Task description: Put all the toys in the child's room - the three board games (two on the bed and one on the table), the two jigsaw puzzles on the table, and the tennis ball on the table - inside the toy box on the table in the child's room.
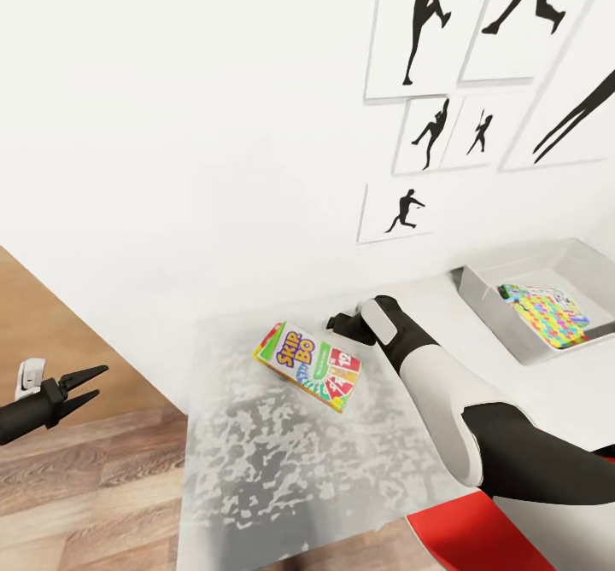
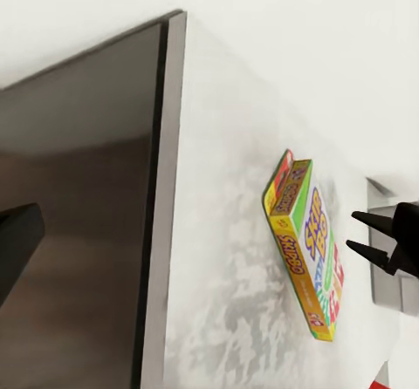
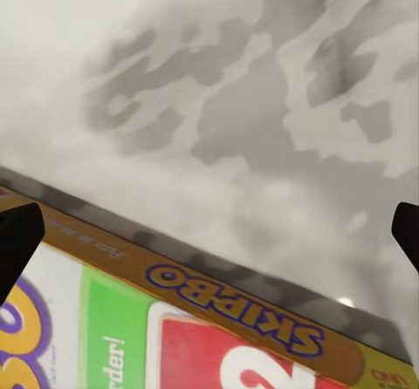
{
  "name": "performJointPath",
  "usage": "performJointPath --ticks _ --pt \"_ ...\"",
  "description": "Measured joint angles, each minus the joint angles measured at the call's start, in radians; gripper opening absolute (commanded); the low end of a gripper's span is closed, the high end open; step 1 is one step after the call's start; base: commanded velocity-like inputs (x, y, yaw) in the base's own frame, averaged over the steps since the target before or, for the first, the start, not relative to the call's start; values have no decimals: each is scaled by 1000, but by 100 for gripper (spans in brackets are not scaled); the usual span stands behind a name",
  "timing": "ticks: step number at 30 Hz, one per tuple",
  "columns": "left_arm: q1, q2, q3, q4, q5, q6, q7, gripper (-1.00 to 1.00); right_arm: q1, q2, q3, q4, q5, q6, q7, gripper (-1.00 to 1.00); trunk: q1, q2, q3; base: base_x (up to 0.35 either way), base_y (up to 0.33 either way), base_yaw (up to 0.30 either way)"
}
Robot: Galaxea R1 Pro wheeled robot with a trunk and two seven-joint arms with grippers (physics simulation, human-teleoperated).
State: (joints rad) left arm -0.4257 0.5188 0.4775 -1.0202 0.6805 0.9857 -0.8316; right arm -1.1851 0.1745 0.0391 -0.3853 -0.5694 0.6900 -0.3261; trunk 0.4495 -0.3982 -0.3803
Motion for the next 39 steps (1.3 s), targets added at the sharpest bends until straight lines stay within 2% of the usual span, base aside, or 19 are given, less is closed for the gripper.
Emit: performJointPath --ticks 18,27,39 --pt "0 0 0 0 1 0 -1 100 0 0 1 0 0 0 0 100 0 0 -24 0 10 0" --pt "0 1 0 0 1 0 -1 100 1 0 1 0 0 0 0 100 0 0 -35 -2 166 0" --pt "0 0 -1 0 1 1 -1 100 1 0 1 0 1 0 0 100 0 0 -37 -84 150 0"
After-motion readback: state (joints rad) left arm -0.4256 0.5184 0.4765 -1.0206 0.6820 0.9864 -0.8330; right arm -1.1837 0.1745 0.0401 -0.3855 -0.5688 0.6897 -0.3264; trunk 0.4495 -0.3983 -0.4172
